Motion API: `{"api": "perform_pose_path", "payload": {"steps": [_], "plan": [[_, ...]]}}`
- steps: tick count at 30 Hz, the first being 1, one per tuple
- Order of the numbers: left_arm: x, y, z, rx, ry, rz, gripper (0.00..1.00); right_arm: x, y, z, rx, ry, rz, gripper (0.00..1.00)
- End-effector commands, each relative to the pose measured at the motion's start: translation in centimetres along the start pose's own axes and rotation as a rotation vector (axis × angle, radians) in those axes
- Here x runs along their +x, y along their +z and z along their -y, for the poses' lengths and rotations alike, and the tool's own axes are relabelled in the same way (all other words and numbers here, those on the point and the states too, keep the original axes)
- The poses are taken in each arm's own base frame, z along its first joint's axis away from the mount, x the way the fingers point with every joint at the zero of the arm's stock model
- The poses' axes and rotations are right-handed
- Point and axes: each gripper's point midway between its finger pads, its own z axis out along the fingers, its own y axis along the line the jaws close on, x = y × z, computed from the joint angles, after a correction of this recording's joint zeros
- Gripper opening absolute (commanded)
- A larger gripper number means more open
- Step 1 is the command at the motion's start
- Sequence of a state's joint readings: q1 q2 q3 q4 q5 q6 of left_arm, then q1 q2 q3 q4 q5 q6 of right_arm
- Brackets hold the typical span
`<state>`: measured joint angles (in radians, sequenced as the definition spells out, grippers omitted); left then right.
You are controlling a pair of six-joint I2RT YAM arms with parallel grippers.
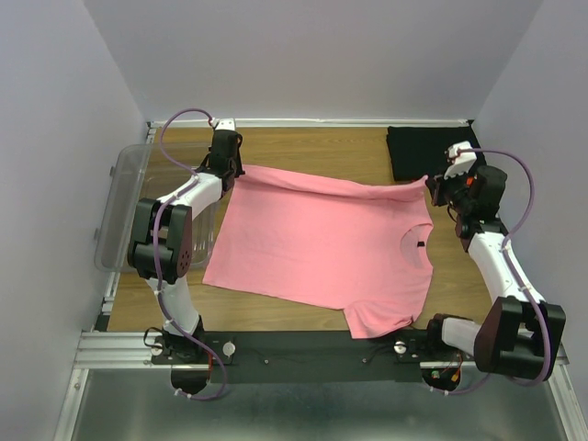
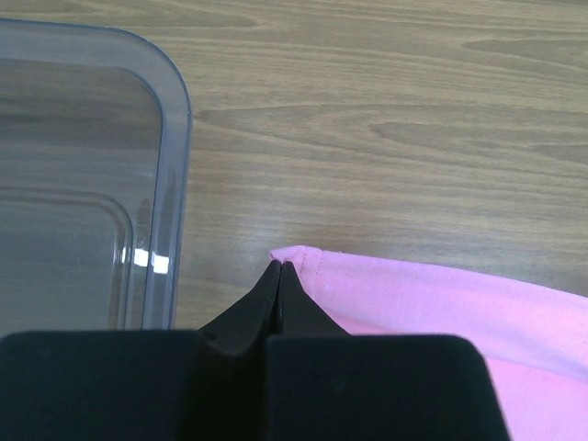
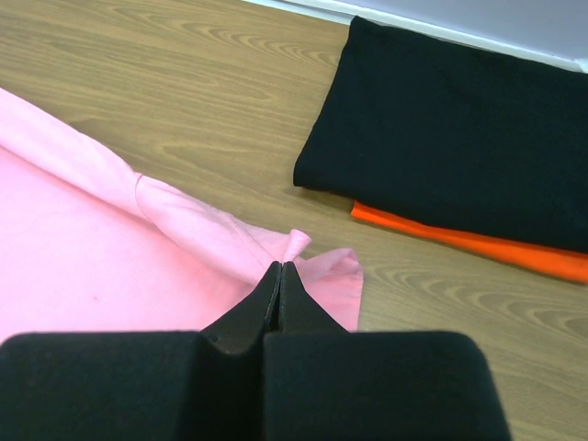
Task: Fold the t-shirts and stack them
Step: Fold the tshirt
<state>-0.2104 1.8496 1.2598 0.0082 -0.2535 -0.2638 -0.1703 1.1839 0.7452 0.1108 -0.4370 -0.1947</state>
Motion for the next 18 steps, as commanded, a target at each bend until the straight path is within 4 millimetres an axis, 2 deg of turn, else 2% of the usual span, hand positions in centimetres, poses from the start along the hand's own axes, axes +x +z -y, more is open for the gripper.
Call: {"api": "perform_pose_path", "payload": {"steps": [1, 18], "plan": [[-0.2, -0.2, -1.1, -0.041, 0.012, 0.006, 0.0, 0.3, -0.8, -0.4, -0.016, -0.013, -0.004, 0.01], [-0.1, 0.0, -1.3, -0.054, 0.02, 0.004, 0.0, 0.4, -1.8, -0.6, -0.025, -0.018, -0.004, 0.01]]}}
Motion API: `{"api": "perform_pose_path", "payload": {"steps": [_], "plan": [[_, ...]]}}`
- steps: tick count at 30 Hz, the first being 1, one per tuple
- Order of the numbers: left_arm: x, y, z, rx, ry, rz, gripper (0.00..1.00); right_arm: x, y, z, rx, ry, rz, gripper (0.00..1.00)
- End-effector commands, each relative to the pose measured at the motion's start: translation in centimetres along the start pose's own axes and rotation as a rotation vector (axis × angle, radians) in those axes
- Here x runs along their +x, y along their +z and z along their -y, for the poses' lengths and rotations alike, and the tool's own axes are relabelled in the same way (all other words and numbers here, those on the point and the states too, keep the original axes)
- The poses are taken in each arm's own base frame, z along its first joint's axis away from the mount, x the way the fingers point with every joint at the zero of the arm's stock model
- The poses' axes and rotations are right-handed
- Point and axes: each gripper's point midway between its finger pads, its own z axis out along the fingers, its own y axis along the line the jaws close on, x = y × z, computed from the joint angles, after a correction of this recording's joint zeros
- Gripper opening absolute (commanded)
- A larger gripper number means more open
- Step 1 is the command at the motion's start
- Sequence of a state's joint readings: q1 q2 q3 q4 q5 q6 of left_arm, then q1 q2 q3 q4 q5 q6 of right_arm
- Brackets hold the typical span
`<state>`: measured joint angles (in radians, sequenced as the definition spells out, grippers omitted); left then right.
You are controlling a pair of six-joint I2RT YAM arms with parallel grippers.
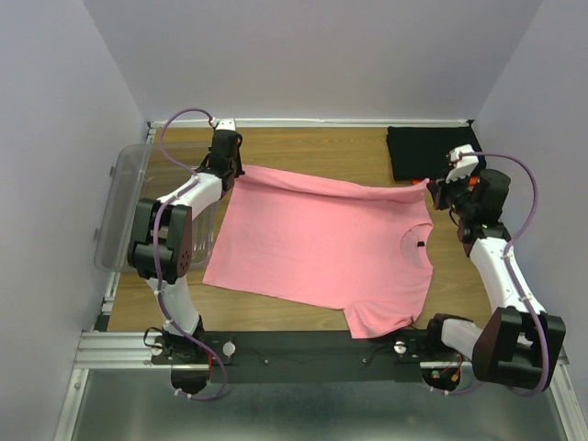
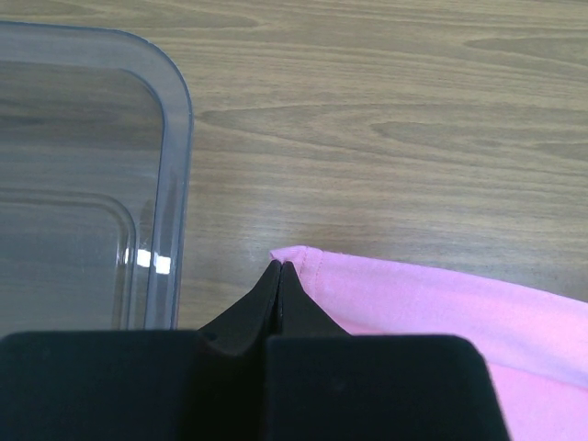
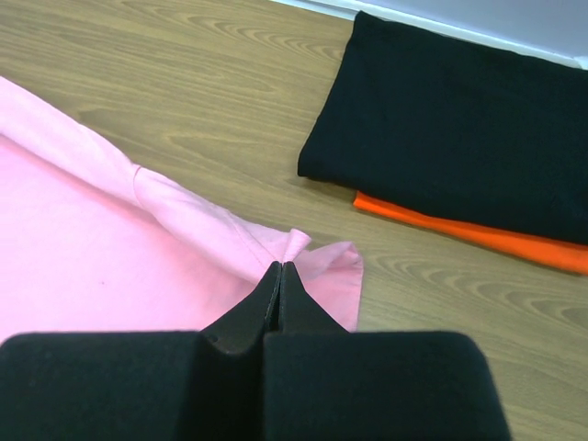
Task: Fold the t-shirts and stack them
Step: Fold the tshirt
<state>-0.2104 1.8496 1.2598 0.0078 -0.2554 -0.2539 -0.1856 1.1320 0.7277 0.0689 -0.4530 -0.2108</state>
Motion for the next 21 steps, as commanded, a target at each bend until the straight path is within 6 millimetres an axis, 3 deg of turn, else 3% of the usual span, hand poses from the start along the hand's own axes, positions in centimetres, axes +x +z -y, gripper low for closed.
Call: {"api": "perform_pose_path", "payload": {"steps": [1, 21], "plan": [[0.0, 0.0, -1.2, -0.054, 0.01, 0.003, 0.0, 0.2, -0.7, -0.5, -0.023, -0.012, 0.001, 0.0], [1.1, 0.4, -1.7, -0.078, 0.029, -0.033, 0.0, 0.6, -1.6, -1.5, -0.056, -0.026, -0.008, 0.01]]}}
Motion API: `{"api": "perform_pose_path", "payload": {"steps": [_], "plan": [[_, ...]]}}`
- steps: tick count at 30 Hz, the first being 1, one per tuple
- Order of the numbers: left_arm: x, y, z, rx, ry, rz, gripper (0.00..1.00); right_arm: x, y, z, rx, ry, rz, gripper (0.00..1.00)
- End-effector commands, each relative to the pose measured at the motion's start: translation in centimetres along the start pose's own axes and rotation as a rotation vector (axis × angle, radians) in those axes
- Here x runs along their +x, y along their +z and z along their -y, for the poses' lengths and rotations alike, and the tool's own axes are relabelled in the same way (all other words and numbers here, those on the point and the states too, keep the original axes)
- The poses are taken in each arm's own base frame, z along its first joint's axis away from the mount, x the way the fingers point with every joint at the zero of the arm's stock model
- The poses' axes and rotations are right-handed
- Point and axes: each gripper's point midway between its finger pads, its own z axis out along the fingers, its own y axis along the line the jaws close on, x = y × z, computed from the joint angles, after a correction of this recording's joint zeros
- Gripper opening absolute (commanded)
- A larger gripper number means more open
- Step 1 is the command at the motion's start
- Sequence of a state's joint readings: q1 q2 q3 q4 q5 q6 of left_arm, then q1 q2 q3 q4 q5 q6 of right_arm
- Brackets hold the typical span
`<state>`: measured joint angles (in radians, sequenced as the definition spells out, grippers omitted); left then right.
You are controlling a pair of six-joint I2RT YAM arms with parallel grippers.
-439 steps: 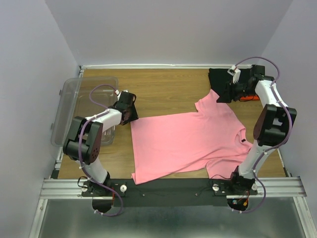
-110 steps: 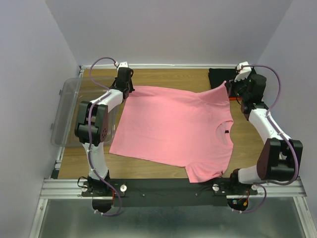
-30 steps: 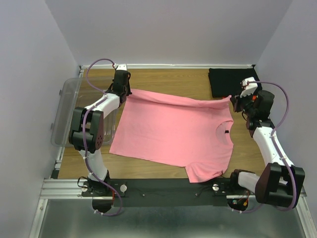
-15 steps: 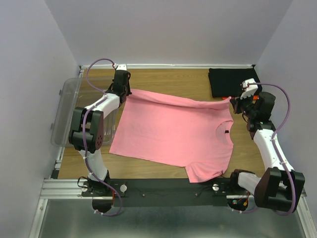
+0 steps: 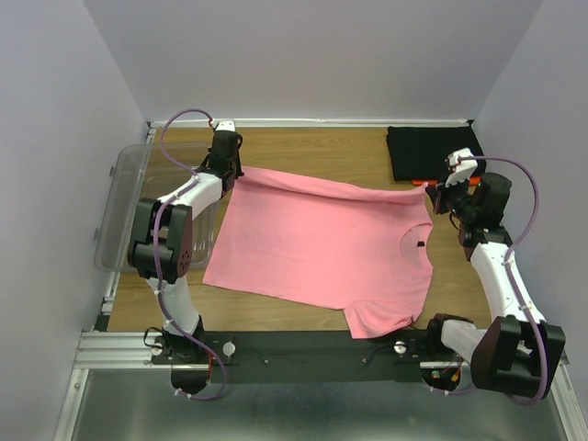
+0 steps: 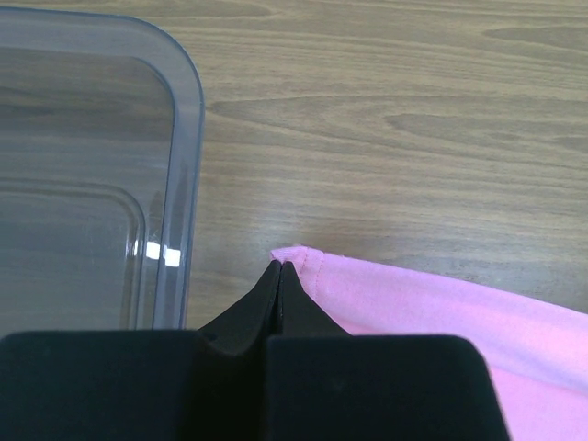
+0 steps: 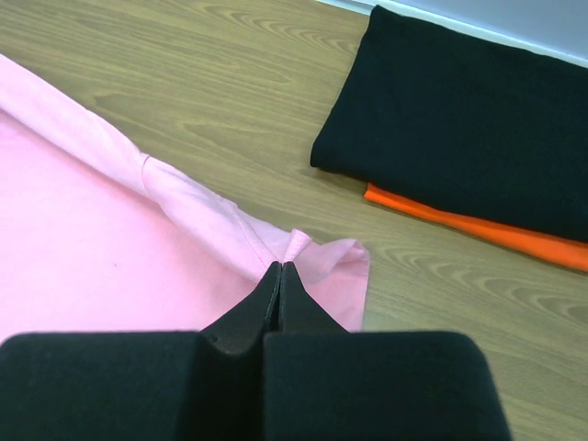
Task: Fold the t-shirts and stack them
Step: Fold the tshirt
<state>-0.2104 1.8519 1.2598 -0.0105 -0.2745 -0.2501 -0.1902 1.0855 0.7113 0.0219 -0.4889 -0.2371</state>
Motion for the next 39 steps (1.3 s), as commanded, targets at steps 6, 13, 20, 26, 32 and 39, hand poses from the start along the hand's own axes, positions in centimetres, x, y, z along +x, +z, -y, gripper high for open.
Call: {"api": "perform_pose_path", "payload": {"steps": [6, 13, 20, 26, 32, 39], "plan": [[1.2, 0.6, -1.3, -0.059, 0.024, -0.035, 0.0, 0.6, -1.0, -1.2, -0.044, 0.0, -0.015, 0.01], [1.3, 0.5, -1.3, -0.057, 0.024, -0.041, 0.0, 0.9, -1.3, -1.7, -0.064, 0.0, -0.024, 0.01], [1.5, 0.0, -1.5, -0.06, 0.026, -0.048, 0.0, 1.1, -1.4, -1.8, -0.066, -0.004, -0.031, 0.01], [0.1, -2.3, -0.8, 0.008, 0.011, 0.0, 0.42, 1.5, -1.2, -1.8, -0.072, 0.0, -0.047, 0.01], [-4.9, -6.9, 0.6, 0.139, -0.024, 0.172, 0.59, 1.9, -1.1, -2.2, -0.101, 0.005, -0.059, 0.01], [-9.9, -12.3, 0.7, 0.203, -0.042, 0.339, 0.6, 2.0, -1.4, -3.1, -0.147, -0.01, -0.062, 0.01]]}}
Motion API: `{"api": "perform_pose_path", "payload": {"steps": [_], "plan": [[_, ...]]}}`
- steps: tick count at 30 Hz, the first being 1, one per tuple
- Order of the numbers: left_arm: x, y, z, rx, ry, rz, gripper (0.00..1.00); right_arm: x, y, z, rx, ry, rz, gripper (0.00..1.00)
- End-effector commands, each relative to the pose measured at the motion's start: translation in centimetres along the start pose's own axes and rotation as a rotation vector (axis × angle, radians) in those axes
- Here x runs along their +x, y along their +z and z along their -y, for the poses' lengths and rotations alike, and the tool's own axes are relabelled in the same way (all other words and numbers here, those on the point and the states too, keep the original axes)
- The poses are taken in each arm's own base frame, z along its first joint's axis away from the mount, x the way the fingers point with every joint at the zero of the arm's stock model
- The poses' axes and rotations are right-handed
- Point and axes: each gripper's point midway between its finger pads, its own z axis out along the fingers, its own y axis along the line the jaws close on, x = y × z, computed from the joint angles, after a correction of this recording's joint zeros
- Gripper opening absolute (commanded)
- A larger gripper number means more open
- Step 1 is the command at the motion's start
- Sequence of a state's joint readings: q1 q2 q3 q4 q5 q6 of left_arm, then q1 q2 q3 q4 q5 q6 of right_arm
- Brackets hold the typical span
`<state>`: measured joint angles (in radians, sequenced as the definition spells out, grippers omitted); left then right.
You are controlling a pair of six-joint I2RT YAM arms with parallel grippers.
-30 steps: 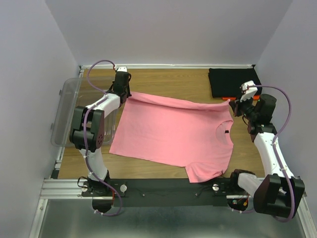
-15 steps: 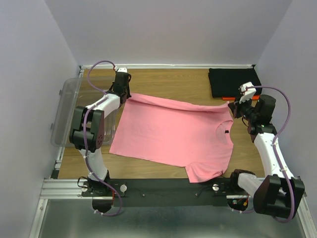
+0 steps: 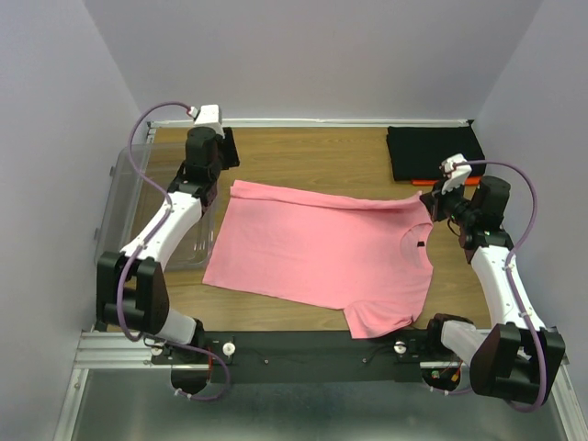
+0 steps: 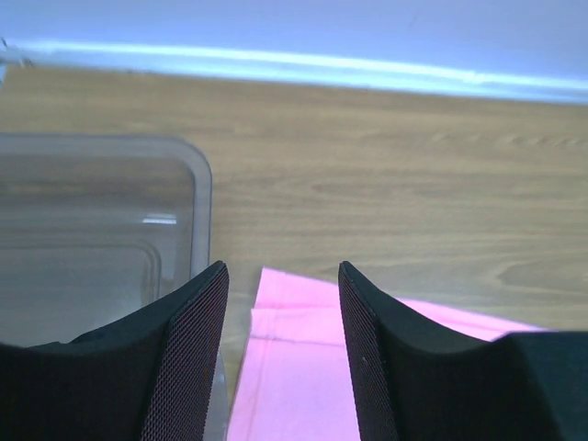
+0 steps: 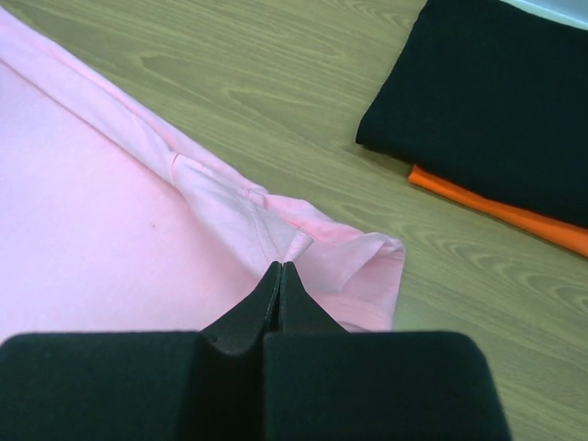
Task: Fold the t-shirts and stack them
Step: Fold the tshirt
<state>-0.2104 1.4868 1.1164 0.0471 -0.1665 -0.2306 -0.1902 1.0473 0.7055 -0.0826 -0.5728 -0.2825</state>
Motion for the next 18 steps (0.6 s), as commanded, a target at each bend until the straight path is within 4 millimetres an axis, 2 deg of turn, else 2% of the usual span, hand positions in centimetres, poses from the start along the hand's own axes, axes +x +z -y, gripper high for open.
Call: {"api": "perform_pose_path", "payload": {"steps": [1, 3, 4, 6, 7, 8, 10, 11, 13, 14, 18], "plan": [[-3.9, -2.8, 0.3, 0.041, 0.004, 0.132, 0.63, 1.1, -0.4, -1.1, -0.054, -0.006, -0.028, 0.01], [-5.2, -4.1, -0.1, 0.032, -0.001, 0.173, 0.66, 1.2, -0.5, -1.1, -0.057, -0.012, -0.032, 0.01], [-6.5, -5.6, -0.2, 0.03, -0.007, 0.218, 0.67, 1.4, -0.5, -1.2, -0.056, -0.012, -0.04, 0.01], [-6.7, -6.9, -0.7, 0.022, -0.007, 0.242, 0.69, 1.6, -0.6, -1.2, -0.059, -0.022, -0.047, 0.01], [-7.8, -8.4, -0.8, 0.026, -0.013, 0.284, 0.7, 1.8, -0.7, -1.3, -0.059, -0.02, -0.056, 0.01], [-7.2, -8.8, -1.0, 0.022, -0.012, 0.281, 0.7, 2.0, -0.7, -1.3, -0.06, -0.028, -0.061, 0.01], [-7.6, -10.5, -1.1, 0.034, -0.022, 0.314, 0.7, 2.3, -0.9, -1.4, -0.065, -0.03, -0.071, 0.01], [-6.9, -10.8, -1.2, 0.037, -0.022, 0.306, 0.7, 2.4, -0.9, -1.4, -0.065, -0.033, -0.074, 0.01], [-6.9, -12.1, -1.2, 0.055, -0.024, 0.323, 0.7, 2.6, -1.0, -1.6, -0.073, -0.039, -0.083, 0.0], [-6.3, -12.3, -1.3, 0.057, -0.022, 0.314, 0.7, 2.7, -1.1, -1.7, -0.077, -0.042, -0.087, 0.0], [-6.0, -14.1, -1.4, 0.07, -0.012, 0.323, 0.7, 3.1, -1.4, -2.0, -0.088, -0.049, -0.101, 0.01]]}}
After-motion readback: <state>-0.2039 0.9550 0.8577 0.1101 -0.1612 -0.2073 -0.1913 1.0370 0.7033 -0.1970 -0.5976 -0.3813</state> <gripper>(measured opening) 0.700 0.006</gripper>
